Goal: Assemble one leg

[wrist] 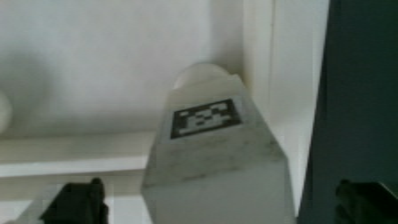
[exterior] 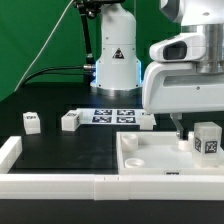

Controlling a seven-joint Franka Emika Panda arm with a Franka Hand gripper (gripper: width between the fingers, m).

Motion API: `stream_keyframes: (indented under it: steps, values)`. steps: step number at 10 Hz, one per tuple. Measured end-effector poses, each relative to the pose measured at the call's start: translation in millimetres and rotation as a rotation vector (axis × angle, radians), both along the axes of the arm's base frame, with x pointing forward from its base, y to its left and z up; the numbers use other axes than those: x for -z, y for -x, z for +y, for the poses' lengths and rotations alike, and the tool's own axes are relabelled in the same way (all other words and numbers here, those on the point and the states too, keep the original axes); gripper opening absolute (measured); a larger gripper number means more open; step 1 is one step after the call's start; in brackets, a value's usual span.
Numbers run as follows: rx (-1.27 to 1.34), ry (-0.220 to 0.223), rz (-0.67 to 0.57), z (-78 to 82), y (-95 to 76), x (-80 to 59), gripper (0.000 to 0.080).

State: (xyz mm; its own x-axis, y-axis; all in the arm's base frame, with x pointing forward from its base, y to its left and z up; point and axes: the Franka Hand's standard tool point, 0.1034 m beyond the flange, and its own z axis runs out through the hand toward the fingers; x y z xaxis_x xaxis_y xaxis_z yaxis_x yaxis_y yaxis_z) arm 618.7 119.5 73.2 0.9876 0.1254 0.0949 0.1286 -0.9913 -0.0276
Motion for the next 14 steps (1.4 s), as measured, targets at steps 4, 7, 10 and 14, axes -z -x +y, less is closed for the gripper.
stream_keyframes:
  steps: [4,7,10,14]
  values:
    - [-0.082,0.013,-0.003,-1.6,-0.1,0.2,0.0389]
    - [-0.033,0.007,-0.001,-1.6,0.0,0.3,0.0291]
    - [0.234,-0.037,0.0,-1.5,-0.1,0.1,0.0291]
    - [0.842,-0.122,0.026,-8.5,1.5,0.0,0.0292]
